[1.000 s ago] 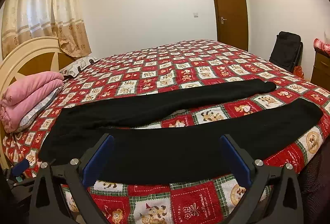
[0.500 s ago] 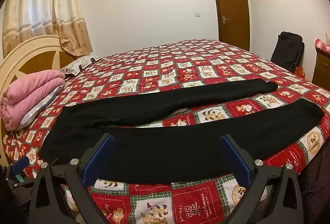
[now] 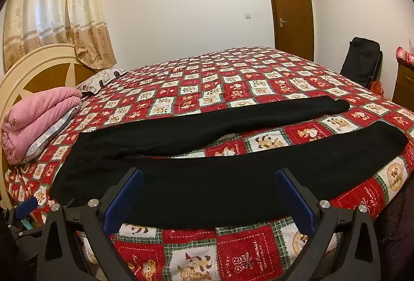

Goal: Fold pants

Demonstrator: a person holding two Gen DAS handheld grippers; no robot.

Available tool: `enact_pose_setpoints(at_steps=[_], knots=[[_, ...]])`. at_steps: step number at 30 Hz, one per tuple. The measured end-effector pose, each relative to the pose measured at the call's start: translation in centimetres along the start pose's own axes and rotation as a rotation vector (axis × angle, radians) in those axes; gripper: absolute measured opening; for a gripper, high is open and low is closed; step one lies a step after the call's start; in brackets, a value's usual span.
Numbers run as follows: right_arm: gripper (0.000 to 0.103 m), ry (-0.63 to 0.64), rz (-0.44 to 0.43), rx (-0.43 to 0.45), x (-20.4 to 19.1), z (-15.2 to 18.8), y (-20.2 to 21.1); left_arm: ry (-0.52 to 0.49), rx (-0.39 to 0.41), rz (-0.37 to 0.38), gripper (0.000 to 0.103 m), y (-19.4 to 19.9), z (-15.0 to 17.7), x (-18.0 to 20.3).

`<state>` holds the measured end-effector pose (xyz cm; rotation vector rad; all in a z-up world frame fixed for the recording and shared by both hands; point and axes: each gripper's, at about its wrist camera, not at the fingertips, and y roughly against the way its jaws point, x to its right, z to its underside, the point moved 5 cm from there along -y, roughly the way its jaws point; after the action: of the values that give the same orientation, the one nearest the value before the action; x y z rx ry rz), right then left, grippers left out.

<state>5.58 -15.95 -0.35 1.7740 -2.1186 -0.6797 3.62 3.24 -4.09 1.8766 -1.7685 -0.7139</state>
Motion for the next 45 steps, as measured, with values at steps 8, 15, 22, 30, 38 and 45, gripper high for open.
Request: enact_pose_setpoints(at_steps=[8,15,22,30,38,45], knots=[[0.102,-0.002,-0.001,-0.007,0.0,0.2,-0.1,-0.003,-0.001,0.001,0.103,0.0,0.2,0.1],[0.102,-0.002,-0.002,-0.010,0.0,0.2,-0.2,-0.001,-0.002,0.000,0.103,0.0,0.2,0.2],[0.102,-0.003,-0.005,-0.015,0.0,0.3,-0.3,-0.001,-0.003,0.000,0.103,0.0,0.2,0.3],[0.102,-0.007,-0.007,-0.023,-0.2,0.7,-0.3,-0.001,-0.010,0.001,0.103,0.0,0.3,0.3],[0.102,-0.006,-0.010,-0.029,-0.2,0.7,-0.4,-0.004,-0.019,0.001,0.103,-0.1,0.6,0.7],[0.102,-0.007,-0.012,-0.037,-0.2,0.8,-0.6,-0.006,-0.032,0.003,0.103,-0.4,0.9,0.8]])
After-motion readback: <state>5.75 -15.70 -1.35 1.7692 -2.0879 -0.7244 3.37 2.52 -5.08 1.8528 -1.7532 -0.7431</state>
